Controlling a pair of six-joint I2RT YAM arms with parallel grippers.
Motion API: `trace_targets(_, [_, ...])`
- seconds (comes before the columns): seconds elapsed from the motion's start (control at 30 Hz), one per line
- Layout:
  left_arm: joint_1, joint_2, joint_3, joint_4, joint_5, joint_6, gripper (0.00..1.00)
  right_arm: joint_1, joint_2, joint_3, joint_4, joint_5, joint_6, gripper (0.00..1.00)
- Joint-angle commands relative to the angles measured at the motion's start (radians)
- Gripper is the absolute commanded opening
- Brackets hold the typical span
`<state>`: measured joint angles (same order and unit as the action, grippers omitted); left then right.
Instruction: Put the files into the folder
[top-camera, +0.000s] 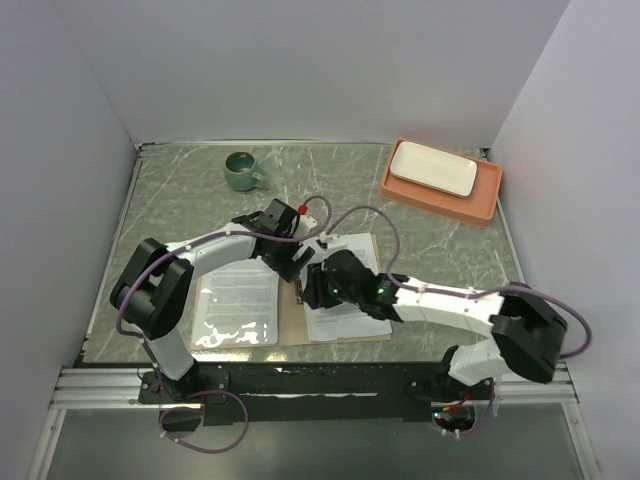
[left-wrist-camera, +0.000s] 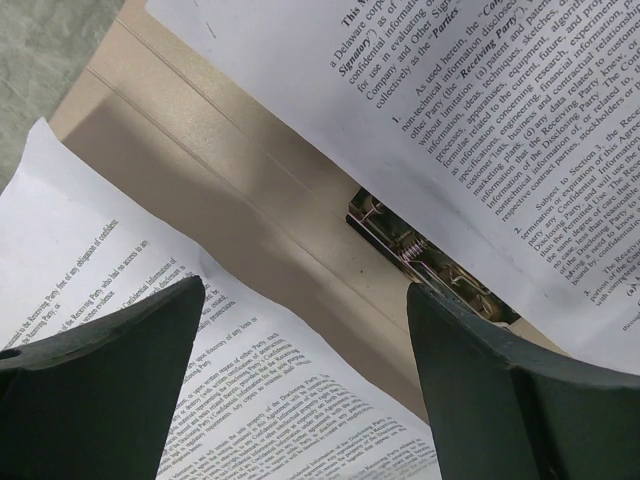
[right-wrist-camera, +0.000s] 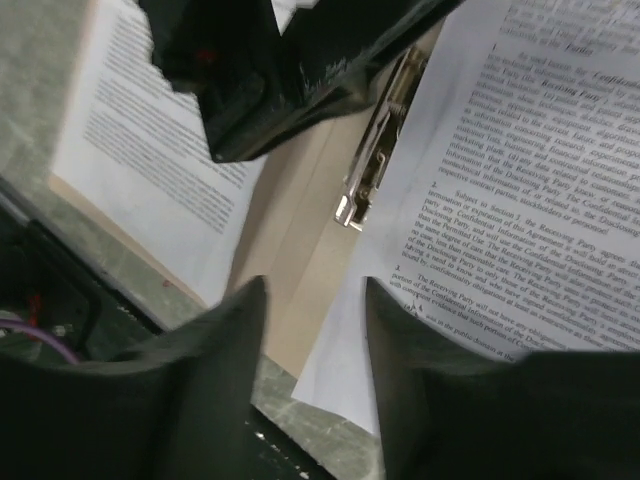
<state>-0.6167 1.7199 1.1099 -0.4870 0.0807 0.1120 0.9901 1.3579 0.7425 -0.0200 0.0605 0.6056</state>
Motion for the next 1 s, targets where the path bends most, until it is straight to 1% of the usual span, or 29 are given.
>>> trace_targets(0.0, [-0.003,-0.020,-0.015,0.025,-0.007,0.008,0.89,0.065,0.128,0.089,-0.038,0.096,-0.021,0.59])
trace_targets(0.03, [-0.003,-0.022,-0.019,0.024,-0.006,0.009,0.89,0.080,0.142,0.113,-0.052,0.117,-0.023,0.65])
trace_targets(0.07, [-0.003,-0.023,-0.021,0.022,-0.004,0.009,0.89,0.097,0.167,0.126,-0.069,0.137,-0.024,0.68])
trace_targets(0.1, [-0.003,-0.025,-0.022,0.022,-0.009,0.012,0.89,0.113,0.179,0.139,-0.115,0.197,-0.018,0.70])
trace_targets(0.17, [-0.003,-0.026,-0.030,0.024,-0.009,0.014,0.89,0.148,0.214,0.175,-0.162,0.245,-0.003,0.71])
trace_targets(0.27, [-0.003,-0.033,-0.033,0.022,-0.007,0.012,0.89,0.168,0.247,0.202,-0.227,0.301,0.020,0.70])
trace_targets(0.33, [-0.003,-0.037,-0.036,0.024,-0.004,0.011,0.89,0.176,0.254,0.215,-0.267,0.332,0.031,0.66])
trace_targets(0.4, [-0.003,-0.040,-0.033,0.022,-0.004,0.009,0.89,0.177,0.274,0.224,-0.297,0.344,0.048,0.65])
trace_targets(0.5, [-0.003,-0.043,-0.032,0.018,-0.002,0.008,0.89,0.176,0.314,0.247,-0.368,0.352,0.066,0.64])
trace_targets(0.57, [-0.003,-0.045,-0.025,0.013,0.002,0.011,0.89,0.177,0.348,0.271,-0.446,0.371,0.112,0.65])
trace_targets(0.73, [-0.002,-0.049,-0.021,0.005,-0.002,0.015,0.89,0.180,0.336,0.233,-0.449,0.369,0.160,0.64])
trace_targets(0.97, [-0.002,-0.054,-0.030,0.008,-0.007,0.023,0.89,0.171,0.314,0.216,-0.495,0.407,0.212,0.63])
